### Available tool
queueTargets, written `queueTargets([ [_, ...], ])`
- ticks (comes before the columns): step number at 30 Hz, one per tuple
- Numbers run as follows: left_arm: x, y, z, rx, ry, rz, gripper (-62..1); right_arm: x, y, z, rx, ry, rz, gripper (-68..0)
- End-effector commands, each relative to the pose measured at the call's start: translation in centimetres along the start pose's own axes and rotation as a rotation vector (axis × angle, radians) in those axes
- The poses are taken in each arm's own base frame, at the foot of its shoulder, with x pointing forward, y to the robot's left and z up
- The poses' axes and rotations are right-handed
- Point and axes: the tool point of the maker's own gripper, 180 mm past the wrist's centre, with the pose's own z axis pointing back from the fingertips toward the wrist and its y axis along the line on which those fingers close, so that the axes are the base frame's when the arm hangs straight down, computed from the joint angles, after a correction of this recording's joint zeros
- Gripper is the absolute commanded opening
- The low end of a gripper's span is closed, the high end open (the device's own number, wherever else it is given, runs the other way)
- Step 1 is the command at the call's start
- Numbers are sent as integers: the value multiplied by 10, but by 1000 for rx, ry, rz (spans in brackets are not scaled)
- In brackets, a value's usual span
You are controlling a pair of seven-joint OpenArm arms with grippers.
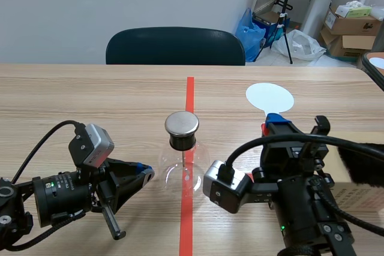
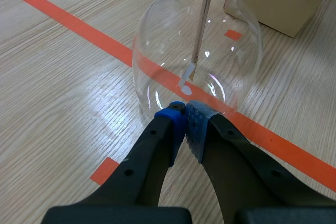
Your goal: Do the electroscope experiment
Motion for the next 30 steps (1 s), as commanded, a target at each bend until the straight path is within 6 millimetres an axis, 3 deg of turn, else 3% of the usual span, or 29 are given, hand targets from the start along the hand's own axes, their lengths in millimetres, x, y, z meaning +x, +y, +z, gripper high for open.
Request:
queueTargets([
  [1, 13, -3, -3, -12, -42, 0, -577, -3, -12, -6, -45, 4, 3, -662],
  [9, 13, -3, -3, -12, -42, 0, -577, 7, -12, -5, -45, -53, 4, -662],
  [30, 13, -3, -3, -12, -42, 0, -578, 84, -11, 16, -43, -498, 14, -662],
])
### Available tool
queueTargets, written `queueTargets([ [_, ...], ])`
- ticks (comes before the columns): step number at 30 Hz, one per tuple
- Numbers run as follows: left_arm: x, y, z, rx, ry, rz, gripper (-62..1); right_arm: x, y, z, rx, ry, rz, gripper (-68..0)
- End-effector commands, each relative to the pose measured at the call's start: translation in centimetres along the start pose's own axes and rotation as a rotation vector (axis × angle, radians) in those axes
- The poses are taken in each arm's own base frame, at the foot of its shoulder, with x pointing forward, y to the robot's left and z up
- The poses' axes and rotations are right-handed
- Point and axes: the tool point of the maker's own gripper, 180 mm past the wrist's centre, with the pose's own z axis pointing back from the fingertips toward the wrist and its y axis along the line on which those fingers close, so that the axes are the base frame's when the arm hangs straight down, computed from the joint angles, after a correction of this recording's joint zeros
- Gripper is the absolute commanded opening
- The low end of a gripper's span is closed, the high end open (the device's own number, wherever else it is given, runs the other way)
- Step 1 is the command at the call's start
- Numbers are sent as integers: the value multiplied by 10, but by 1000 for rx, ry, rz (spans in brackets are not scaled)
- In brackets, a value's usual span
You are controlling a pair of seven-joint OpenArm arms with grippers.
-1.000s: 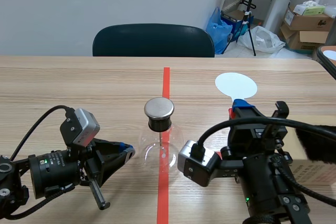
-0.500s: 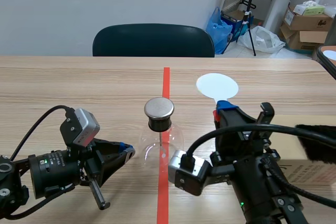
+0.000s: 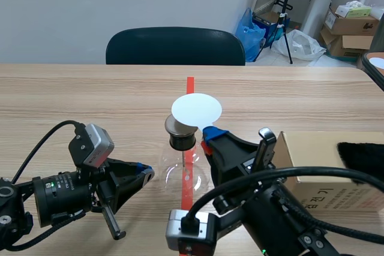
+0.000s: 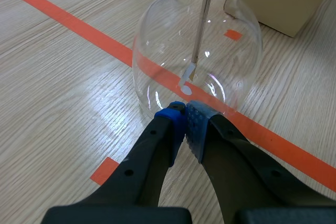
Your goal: Do the electroscope experiment
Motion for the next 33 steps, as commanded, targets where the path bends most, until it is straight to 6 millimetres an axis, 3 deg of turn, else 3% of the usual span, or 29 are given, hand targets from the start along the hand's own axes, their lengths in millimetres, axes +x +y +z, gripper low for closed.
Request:
queueTargets([
  [1, 13, -3, -3, -12, -42, 0, -578, -2, -11, -4, -38, -16, 24, -662],
  [7, 13, -3, -3, -12, -43, 0, -577, 6, -10, -4, -37, -60, 25, -662],
  [33, 13, -3, -3, -12, -43, 0, -578, 6, -10, -4, -37, -59, 25, -662],
])
